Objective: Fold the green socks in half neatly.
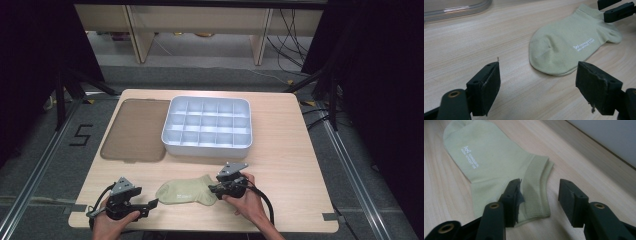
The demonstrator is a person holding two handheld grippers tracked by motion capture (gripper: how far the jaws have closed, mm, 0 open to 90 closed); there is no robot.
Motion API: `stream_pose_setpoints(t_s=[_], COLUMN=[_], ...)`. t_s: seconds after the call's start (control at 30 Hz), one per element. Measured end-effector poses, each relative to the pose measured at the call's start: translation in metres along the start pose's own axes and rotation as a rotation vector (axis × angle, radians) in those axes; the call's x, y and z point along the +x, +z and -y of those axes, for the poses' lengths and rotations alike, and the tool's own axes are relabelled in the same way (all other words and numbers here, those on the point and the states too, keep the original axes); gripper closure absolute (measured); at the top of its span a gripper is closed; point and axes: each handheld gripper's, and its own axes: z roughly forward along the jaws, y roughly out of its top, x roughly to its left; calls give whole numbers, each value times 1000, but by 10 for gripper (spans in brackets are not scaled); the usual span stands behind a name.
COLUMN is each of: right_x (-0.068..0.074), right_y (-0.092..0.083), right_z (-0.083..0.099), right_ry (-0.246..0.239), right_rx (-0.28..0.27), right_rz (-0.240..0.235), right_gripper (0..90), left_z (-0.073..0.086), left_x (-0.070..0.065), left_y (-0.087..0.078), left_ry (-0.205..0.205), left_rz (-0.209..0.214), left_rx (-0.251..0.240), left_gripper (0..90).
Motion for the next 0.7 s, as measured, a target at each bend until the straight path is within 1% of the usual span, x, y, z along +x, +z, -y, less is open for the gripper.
stream_pose_setpoints(t_s=[0.03,0.07,0.1,0.13,0.17,0.2,0.23,0.3,0.33,0.37,0.4,0.43,0.47,0.5,0.53,0.6,0.63,0.67,0.7], right_x=[1,1,1,1,1,1,1,2,2,0,-1,-1,-1,0,1,3,4,4,5], right_y=[2,3,4,4,4,5,6,4,5,4,6,6,5,4,4,3,2,2,1], right_z=[0,0,1,1,1,1,2,2,3,3,4,4,4,4,4,3,3,2,2], right_ry=[-18,-20,-31,-30,-30,-35,-39,-44,-25,-19,-20,-16,-30,-25,-41,-51,-45,-57,-55], right_rx=[4,-2,8,3,3,-1,-17,-6,-24,-10,-23,-24,-24,-25,-31,-30,-26,-33,-33], right_rz=[4,2,3,-5,-5,-21,-10,-24,-25,-46,-58,-70,-67,-59,-53,-60,-61,-60,-68], right_gripper=[556,562,568,589,589,636,663,698,709,729,749,770,784,794,800,809,811,812,814], left_z=[0,0,0,0,0,0,0,0,0,0,0,0,0,0,0,0,0,1,1], left_x=[-2,-2,-2,-2,-2,0,-1,0,0,0,0,0,-1,-1,-1,0,-1,-2,-2], left_y=[2,2,2,3,3,1,1,0,0,0,0,0,1,0,0,-1,0,2,2], left_ry=[-31,-31,-33,-38,-38,0,-2,-1,-1,-2,-2,-2,-10,-7,-4,0,-11,-36,-33], left_rz=[0,1,3,0,0,-1,-2,0,1,2,2,2,0,1,1,4,3,4,6], left_rx=[-27,-24,-23,-28,-28,-3,-4,0,0,0,0,0,-9,-4,-5,-3,-12,-39,-38], left_gripper=[197,197,197,197,197,197,197,198,198,198,198,198,198,198,198,198,198,198,198])
